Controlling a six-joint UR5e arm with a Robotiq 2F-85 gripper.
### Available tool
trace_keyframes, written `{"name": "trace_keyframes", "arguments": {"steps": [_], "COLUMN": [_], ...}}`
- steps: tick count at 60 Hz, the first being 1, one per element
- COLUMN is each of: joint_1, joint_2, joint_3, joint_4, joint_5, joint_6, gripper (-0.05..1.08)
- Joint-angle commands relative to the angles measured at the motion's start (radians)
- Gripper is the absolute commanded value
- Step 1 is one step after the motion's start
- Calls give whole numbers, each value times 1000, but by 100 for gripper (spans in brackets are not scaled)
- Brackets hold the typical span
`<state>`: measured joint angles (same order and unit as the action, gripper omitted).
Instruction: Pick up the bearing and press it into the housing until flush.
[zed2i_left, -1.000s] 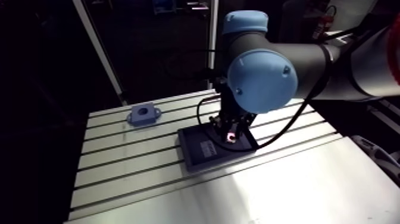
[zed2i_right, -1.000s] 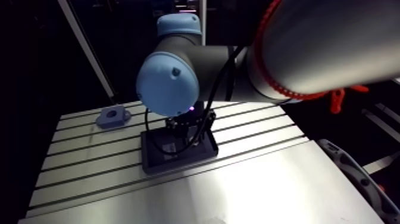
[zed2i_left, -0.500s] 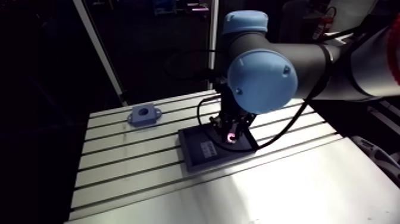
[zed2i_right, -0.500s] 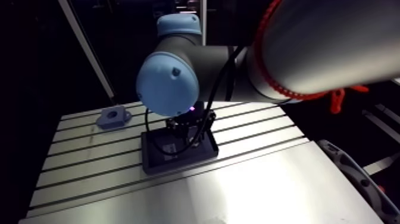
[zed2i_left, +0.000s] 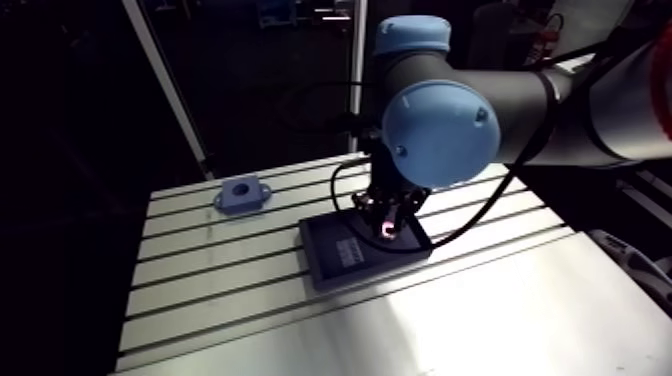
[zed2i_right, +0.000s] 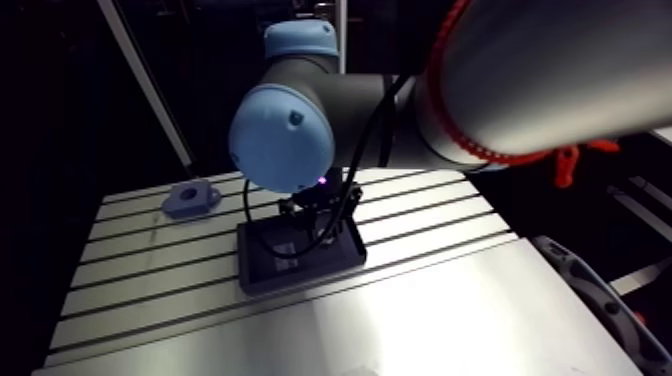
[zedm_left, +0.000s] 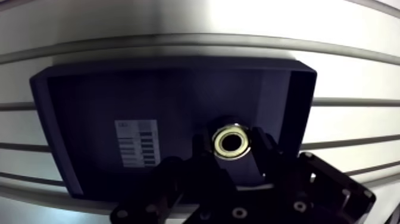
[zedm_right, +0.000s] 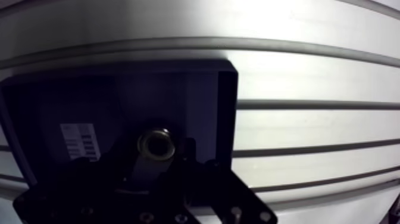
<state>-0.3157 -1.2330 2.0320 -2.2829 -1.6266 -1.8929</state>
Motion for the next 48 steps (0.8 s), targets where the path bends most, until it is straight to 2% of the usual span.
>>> {"name": "trace_keyframes", "arguments": {"steps": [1, 13, 22, 26, 28, 30, 37, 39, 44, 48], "joint_1": [0, 3, 25, 52, 87, 87, 149, 149, 203, 223], "joint_2": [-21, -79, -114, -116, -113, -113, -97, -97, -58, -42], "joint_3": [-11, -55, -119, -156, -196, -196, -293, -293, -367, -401], "joint_4": [8, 117, 192, 236, 275, 275, 334, 334, 368, 386], "joint_5": [1, -5, 3, 4, 3, 3, 6, 6, 3, 3], "joint_6": [1, 40, 93, 114, 140, 140, 171, 171, 200, 209], "gripper": [59, 61, 62, 62, 62, 62, 62, 62, 62, 63]}}
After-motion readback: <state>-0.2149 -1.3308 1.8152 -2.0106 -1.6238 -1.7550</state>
